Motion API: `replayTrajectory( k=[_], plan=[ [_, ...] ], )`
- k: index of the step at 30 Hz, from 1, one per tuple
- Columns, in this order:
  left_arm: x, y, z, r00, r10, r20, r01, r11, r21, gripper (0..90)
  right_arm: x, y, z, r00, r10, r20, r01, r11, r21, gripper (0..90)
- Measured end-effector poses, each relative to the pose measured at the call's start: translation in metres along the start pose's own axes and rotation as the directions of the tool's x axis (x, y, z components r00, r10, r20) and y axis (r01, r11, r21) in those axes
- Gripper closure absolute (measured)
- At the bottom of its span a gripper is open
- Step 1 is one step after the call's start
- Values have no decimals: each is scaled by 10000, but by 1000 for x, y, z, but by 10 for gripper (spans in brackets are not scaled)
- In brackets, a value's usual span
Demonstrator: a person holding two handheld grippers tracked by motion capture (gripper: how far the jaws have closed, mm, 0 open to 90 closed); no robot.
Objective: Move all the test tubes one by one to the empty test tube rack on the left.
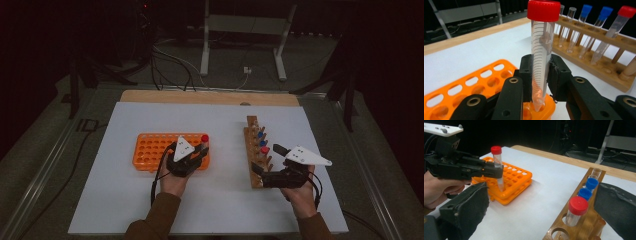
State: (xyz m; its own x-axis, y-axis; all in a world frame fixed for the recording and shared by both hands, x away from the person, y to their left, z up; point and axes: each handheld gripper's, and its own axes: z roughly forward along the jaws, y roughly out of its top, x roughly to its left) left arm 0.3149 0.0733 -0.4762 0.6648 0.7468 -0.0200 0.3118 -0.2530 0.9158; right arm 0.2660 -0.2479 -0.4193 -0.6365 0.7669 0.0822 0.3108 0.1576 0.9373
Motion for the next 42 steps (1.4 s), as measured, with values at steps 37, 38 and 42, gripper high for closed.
replayTrajectory(
  k=[37, 38, 42],
  plan=[
    [-2, -23, 5, 9998, -147, 104, 137, 9954, 951, 497, -13, -14, 7, 9988, 232, 424, -254, 9982, 539, 8],
    [-2, -22, 3, 9996, -234, 143, 221, 9959, 873, 460, -14, -15, 8, 9987, 223, 462, -249, 9980, 581, 10],
    [-1, -18, -7, 9984, -519, 220, 504, 9968, 620, 331, -18, -18, 12, 9979, 387, 525, -427, 9961, 768, 26]
  ],
)
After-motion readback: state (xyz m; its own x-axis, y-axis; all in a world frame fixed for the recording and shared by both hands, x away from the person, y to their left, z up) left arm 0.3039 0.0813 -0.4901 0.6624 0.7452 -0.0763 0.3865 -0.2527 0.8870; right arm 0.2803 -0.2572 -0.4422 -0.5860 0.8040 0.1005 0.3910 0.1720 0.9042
